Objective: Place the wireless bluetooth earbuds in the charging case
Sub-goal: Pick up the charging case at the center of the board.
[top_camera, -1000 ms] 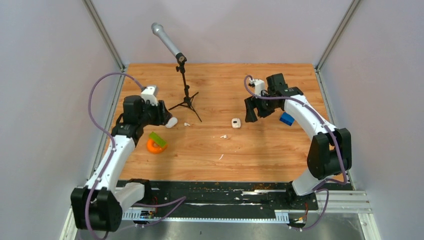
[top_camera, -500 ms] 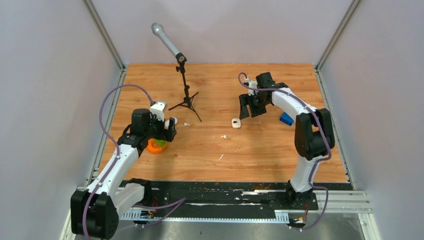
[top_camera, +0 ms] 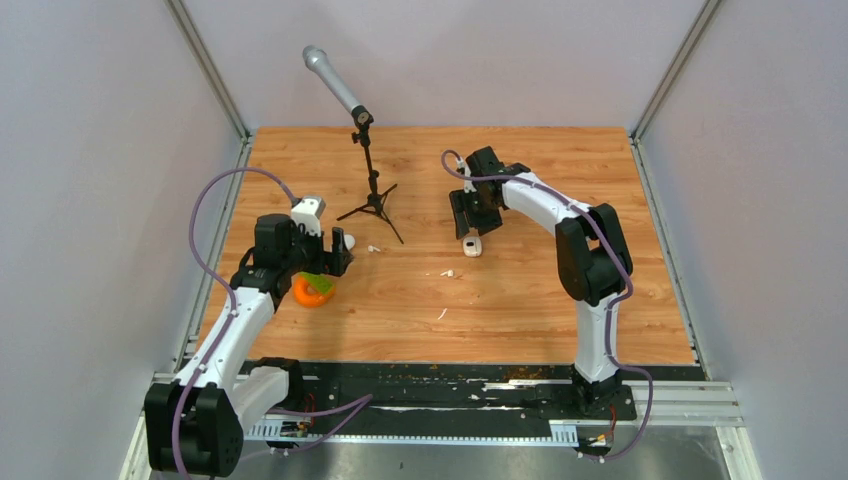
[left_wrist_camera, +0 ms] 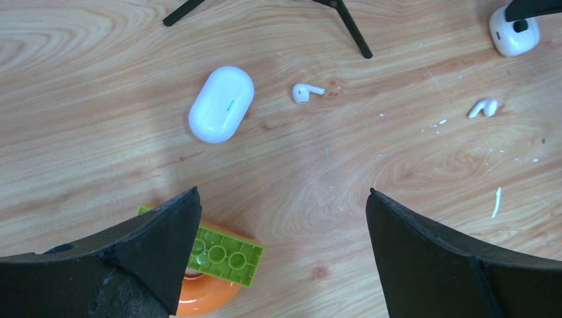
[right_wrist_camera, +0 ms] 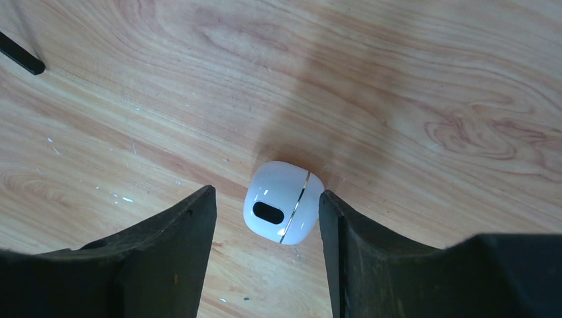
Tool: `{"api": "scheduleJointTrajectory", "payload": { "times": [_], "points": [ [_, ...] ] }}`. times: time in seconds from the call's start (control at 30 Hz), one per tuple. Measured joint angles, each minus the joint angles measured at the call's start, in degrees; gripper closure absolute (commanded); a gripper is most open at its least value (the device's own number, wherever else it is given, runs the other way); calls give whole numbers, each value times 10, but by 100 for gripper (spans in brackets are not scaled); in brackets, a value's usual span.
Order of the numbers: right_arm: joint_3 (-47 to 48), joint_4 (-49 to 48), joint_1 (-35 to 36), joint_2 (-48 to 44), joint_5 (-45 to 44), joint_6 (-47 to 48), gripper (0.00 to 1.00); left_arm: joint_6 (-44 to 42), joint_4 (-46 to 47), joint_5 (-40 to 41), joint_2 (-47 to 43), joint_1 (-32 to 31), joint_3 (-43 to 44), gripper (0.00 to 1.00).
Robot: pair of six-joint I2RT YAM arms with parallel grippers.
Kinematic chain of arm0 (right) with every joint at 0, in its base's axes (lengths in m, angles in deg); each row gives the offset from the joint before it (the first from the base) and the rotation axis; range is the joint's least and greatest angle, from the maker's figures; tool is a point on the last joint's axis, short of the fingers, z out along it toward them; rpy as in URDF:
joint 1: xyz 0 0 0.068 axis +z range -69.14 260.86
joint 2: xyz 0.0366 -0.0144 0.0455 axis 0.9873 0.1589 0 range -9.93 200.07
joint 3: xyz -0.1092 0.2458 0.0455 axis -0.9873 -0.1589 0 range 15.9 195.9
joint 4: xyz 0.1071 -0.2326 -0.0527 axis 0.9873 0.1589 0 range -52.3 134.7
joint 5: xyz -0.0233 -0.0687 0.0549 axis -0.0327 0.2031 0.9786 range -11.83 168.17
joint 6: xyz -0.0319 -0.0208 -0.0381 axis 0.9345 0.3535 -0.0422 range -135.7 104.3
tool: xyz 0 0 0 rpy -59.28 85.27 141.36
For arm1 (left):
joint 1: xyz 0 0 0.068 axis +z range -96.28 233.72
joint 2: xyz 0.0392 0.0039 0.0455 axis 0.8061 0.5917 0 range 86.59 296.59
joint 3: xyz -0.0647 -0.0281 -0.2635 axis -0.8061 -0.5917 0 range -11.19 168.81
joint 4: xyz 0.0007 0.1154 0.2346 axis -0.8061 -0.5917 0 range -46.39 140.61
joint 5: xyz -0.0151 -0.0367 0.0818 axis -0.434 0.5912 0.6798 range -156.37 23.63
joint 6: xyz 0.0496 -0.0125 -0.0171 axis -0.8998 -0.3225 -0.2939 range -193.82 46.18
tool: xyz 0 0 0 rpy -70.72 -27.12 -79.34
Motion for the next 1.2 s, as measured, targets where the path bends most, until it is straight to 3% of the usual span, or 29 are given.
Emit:
{"api": "scheduleJointTrajectory", "payload": {
  "times": [0.57,0.8,0.93,1.2],
  "points": [
    [-50,2,17,2,-63,-7,50,14,3,-37,42,0,37,5],
    [-85,-15,17,-21,-34,66,45,18,7,-53,42,-1,37,6],
    [-108,-19,16,-37,-33,95,35,18,14,-59,41,-3,37,6],
    [-126,-30,16,-48,-29,132,38,18,16,-66,41,-4,37,7]
  ]
}}
